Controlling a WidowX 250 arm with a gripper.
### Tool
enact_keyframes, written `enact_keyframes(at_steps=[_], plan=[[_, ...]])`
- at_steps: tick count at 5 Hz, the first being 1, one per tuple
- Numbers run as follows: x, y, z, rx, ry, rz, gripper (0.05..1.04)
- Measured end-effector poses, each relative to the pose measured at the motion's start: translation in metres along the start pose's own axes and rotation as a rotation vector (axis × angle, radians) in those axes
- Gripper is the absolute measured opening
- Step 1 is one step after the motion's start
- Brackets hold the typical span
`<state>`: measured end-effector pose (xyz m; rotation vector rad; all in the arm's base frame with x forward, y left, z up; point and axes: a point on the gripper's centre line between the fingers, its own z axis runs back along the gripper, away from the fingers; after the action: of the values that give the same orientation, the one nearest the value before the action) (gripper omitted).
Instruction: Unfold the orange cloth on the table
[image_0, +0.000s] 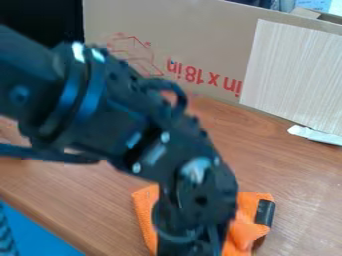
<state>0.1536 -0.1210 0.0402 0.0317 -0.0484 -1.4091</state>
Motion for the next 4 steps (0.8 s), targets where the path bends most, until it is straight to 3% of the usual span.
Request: enact_keyframes(at_steps=[1, 2, 4], plan=[[0.002, -0.003, -0.011, 0.044, 0.014, -0.062, 0.999], [0.004, -0.005, -0.017, 0.096, -0.009, -0.13, 0.999], [0.015, -0.006, -0.021, 0.097, -0.097, -0.143, 0.999]])
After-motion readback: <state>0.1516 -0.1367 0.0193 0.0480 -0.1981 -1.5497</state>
